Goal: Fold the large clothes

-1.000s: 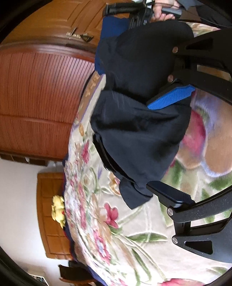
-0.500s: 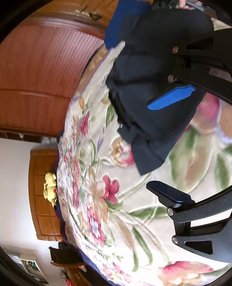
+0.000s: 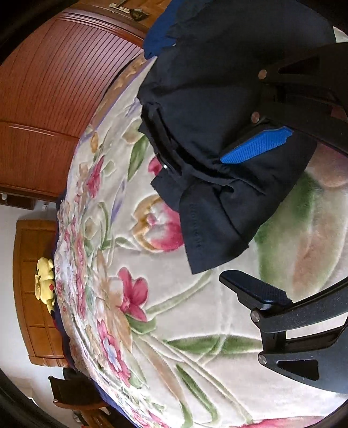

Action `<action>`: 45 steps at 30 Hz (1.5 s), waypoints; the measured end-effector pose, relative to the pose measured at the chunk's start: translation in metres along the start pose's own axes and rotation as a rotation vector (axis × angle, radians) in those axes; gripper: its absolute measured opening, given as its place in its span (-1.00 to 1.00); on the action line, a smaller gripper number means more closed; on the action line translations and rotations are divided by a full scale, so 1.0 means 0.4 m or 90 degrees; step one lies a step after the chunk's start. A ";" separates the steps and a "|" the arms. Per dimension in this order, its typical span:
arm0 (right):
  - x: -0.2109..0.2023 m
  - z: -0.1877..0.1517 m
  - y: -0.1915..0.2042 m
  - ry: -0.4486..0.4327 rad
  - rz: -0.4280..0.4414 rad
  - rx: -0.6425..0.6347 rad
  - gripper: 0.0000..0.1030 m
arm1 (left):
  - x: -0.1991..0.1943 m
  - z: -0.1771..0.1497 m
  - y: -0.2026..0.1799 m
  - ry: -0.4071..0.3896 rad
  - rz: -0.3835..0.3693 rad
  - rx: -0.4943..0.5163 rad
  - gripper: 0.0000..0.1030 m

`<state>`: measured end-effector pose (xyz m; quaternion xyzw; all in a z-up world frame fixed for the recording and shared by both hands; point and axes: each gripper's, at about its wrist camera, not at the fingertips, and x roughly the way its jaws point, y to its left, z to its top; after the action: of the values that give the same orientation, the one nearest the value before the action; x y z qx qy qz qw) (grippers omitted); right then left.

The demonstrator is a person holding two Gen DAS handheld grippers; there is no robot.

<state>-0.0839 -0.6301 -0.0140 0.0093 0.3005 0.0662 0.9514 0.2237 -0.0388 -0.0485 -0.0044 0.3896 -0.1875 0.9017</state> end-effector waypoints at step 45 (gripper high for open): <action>-0.486 0.172 -0.394 -0.176 -0.163 -0.082 -0.93 | -0.152 0.444 -0.842 -0.229 -0.103 0.156 -0.67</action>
<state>-0.1831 -0.8102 0.1443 -0.0809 0.1607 -0.0385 0.9829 0.1981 -0.3557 0.1696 0.0406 0.1952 -0.3015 0.9324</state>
